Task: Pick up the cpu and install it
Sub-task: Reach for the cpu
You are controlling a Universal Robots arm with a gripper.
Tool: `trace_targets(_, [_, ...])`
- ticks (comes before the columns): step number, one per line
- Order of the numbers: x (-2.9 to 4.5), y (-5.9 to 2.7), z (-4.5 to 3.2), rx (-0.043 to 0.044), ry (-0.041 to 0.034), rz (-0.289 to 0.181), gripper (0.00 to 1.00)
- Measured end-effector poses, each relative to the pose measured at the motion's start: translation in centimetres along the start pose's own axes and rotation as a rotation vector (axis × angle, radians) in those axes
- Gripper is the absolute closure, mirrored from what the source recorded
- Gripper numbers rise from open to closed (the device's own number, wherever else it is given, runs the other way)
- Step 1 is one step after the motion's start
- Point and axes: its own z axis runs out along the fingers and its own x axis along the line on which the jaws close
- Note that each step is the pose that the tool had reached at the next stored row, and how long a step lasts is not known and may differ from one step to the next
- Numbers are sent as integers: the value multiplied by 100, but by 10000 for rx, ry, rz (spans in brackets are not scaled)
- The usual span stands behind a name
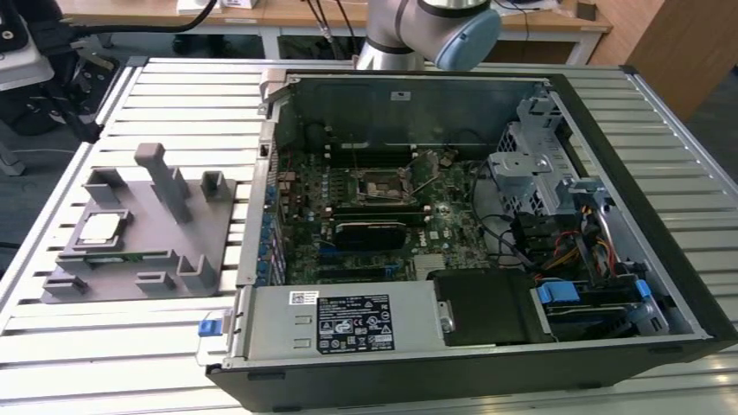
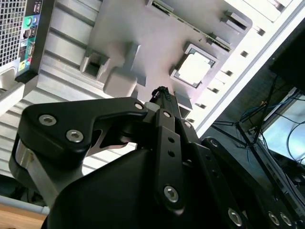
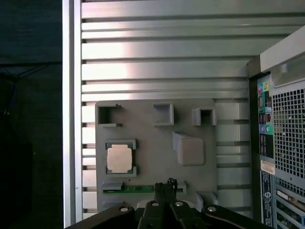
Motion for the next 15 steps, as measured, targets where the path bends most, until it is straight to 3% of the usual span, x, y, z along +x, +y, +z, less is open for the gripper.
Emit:
trace_targets(9, [265, -17, 50, 0, 2, -61, 89])
trace_targets(15, [352, -79, 83, 1, 4, -128, 89])
